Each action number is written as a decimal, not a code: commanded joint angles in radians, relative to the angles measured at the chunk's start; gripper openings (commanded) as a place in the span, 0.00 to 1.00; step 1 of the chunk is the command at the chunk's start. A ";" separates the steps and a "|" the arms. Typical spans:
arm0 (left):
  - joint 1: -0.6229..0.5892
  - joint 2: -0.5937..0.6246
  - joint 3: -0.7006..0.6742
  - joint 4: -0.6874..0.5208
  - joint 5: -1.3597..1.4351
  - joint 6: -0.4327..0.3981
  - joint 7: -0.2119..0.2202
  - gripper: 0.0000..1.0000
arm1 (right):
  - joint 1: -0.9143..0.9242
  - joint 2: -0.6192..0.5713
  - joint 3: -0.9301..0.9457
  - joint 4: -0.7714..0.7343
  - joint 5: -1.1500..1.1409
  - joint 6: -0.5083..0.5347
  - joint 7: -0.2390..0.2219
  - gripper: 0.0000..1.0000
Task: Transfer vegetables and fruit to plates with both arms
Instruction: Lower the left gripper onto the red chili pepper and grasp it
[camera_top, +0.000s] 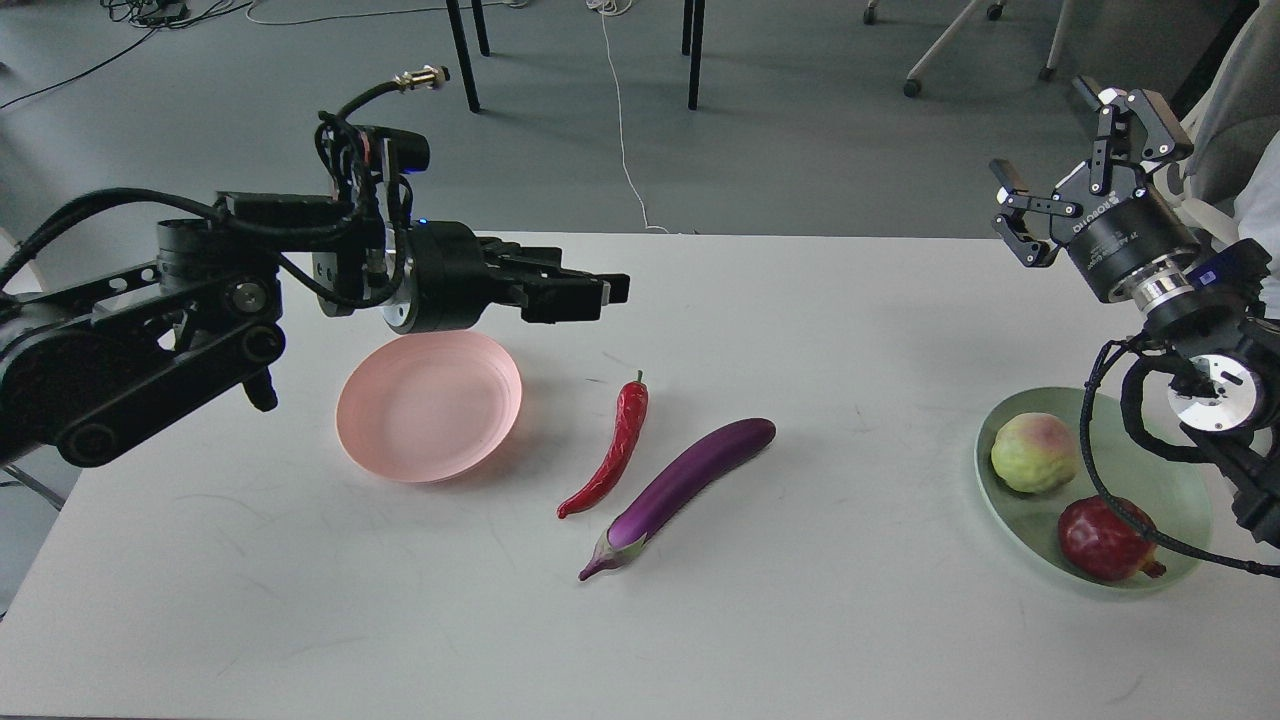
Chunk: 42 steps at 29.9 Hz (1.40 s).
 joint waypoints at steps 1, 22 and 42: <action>-0.001 -0.085 0.073 0.030 0.145 0.000 0.000 0.98 | -0.074 0.000 0.066 0.000 0.004 0.019 0.001 0.97; 0.051 -0.332 0.245 0.346 0.231 0.059 0.111 0.80 | -0.129 -0.002 0.141 0.011 0.012 0.019 0.004 0.97; 0.045 -0.369 0.294 0.368 0.230 0.027 0.154 0.10 | -0.129 -0.008 0.149 0.000 0.010 0.019 0.004 0.97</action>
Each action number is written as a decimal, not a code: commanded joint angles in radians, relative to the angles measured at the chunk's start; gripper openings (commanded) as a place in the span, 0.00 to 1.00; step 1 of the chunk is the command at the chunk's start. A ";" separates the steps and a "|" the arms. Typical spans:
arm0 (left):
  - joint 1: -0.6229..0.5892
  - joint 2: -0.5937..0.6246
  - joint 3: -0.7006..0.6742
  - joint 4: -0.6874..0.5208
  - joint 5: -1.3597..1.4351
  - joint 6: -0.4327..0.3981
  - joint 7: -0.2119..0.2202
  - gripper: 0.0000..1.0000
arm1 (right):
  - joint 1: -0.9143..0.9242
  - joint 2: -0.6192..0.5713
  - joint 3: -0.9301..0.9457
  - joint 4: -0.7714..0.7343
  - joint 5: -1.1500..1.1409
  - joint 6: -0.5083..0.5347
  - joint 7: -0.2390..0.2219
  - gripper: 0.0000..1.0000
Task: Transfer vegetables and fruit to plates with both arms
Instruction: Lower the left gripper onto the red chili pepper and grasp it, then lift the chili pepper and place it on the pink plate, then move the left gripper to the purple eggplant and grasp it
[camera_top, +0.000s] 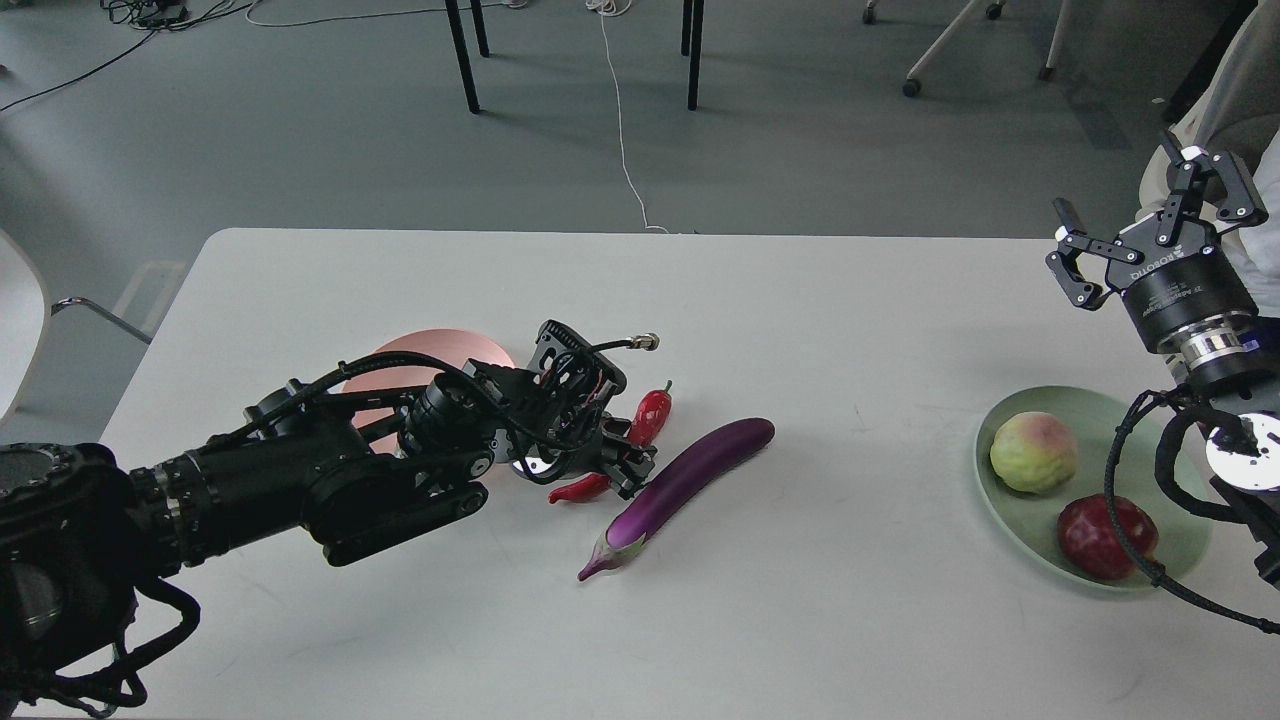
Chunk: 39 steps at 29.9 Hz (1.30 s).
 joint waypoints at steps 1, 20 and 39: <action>-0.004 0.009 -0.005 0.000 -0.009 -0.022 0.022 0.10 | 0.000 0.001 0.000 0.000 -0.002 0.000 0.000 0.97; -0.066 0.550 -0.078 -0.233 -0.184 -0.044 -0.036 0.13 | 0.002 -0.026 0.029 -0.006 -0.002 0.000 0.000 0.97; 0.054 0.517 -0.080 -0.202 -0.183 0.024 -0.004 0.67 | 0.000 -0.025 0.034 -0.003 -0.002 0.000 0.000 0.97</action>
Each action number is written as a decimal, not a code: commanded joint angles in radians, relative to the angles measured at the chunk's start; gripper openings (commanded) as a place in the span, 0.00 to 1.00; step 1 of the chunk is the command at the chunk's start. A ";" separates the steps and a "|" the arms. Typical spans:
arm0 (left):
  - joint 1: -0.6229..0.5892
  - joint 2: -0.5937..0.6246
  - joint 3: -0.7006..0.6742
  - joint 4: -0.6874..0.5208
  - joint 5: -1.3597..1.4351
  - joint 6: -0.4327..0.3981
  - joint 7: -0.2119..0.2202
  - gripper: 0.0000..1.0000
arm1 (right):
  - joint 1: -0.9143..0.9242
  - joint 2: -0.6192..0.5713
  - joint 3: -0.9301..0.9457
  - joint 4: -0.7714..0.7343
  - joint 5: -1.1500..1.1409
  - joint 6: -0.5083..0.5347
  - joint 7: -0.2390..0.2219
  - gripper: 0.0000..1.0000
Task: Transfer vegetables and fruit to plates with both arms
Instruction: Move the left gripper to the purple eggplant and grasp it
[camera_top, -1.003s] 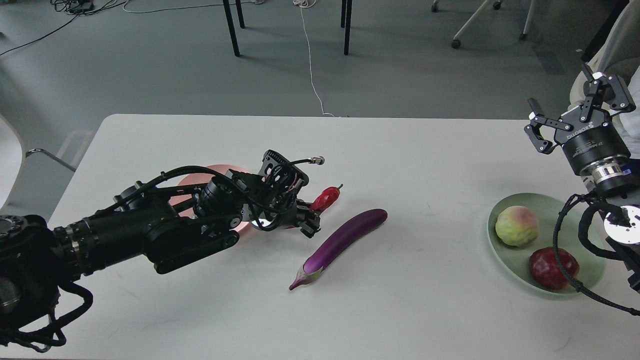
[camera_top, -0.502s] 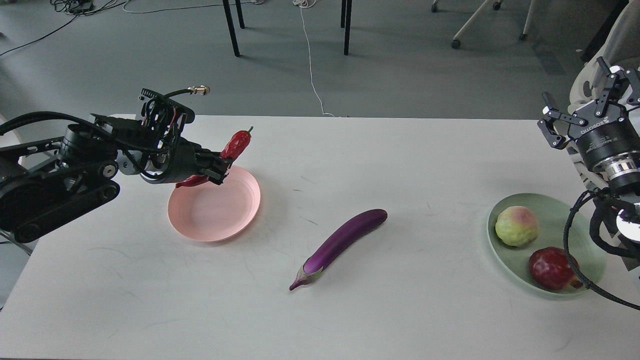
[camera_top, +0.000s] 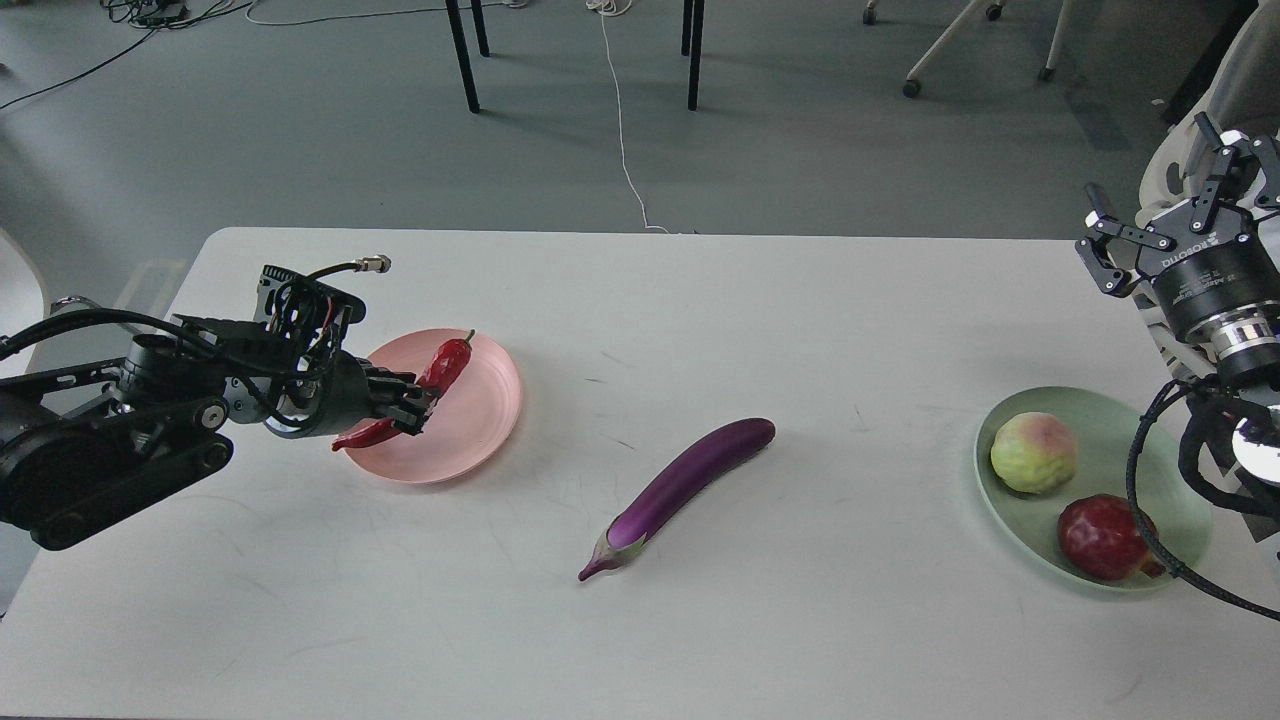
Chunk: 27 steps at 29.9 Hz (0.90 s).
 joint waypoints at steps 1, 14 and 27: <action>-0.001 -0.004 -0.003 0.000 -0.003 0.011 0.013 0.70 | 0.000 0.001 0.000 0.001 0.000 0.000 0.000 0.97; -0.129 -0.079 -0.061 -0.153 -0.006 -0.021 0.014 0.85 | -0.049 -0.032 0.035 -0.005 0.002 0.000 0.006 0.97; -0.170 -0.473 0.082 -0.120 0.147 -0.061 0.083 0.80 | -0.140 -0.065 0.120 -0.015 0.003 0.000 0.006 0.97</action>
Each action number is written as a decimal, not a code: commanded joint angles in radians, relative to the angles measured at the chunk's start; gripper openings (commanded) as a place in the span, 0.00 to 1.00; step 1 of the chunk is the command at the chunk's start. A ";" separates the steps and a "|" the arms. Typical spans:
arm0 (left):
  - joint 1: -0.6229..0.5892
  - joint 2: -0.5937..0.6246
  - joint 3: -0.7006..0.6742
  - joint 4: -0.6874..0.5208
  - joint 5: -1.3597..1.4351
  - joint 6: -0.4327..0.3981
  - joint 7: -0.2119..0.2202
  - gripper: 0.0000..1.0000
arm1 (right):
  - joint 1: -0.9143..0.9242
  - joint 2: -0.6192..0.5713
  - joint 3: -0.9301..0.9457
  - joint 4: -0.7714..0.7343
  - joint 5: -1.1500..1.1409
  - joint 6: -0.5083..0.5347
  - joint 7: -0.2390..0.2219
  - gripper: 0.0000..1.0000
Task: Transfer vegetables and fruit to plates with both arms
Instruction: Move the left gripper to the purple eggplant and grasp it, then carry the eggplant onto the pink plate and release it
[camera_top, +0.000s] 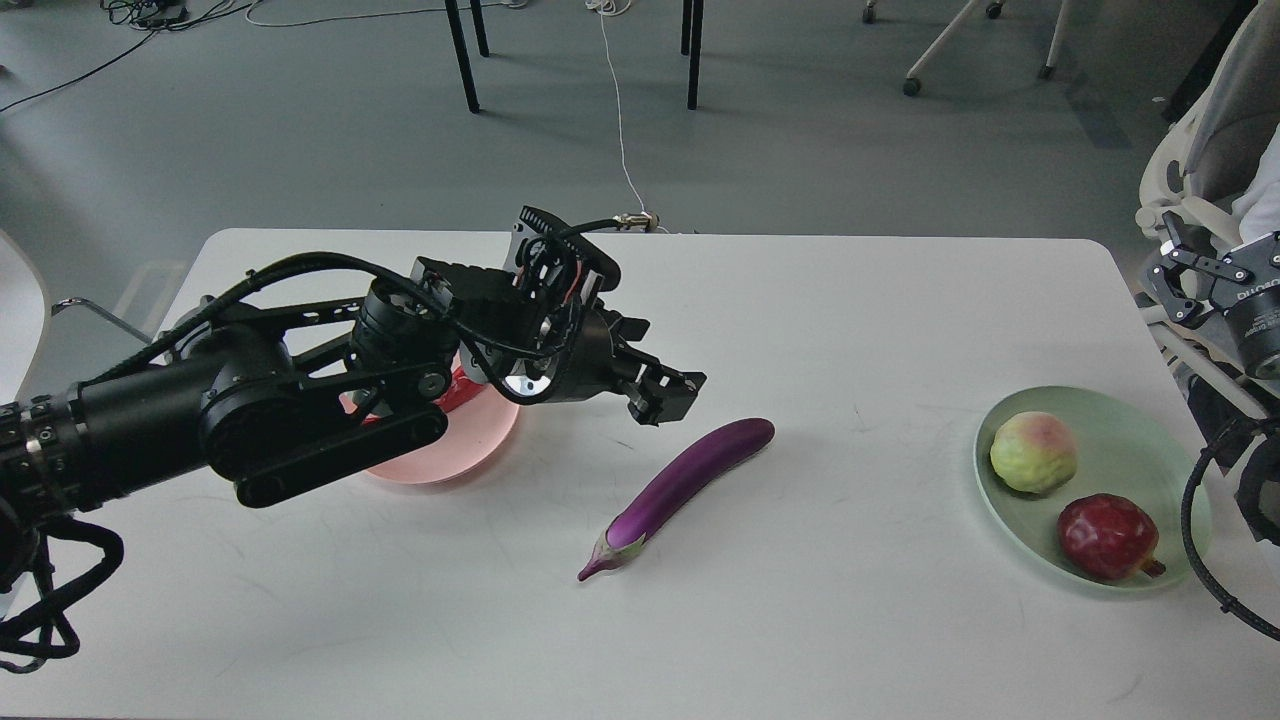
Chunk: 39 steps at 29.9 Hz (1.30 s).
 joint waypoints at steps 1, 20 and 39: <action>0.004 -0.064 0.088 0.007 0.067 0.000 0.002 0.80 | -0.008 -0.002 0.001 -0.007 0.000 0.000 0.000 0.97; 0.089 -0.108 0.103 0.143 0.145 0.000 -0.020 0.71 | -0.006 -0.002 0.025 -0.007 -0.001 0.000 0.000 0.97; 0.112 -0.104 0.103 0.131 0.155 0.000 -0.047 0.24 | -0.002 0.009 0.025 -0.010 -0.001 0.000 0.000 0.97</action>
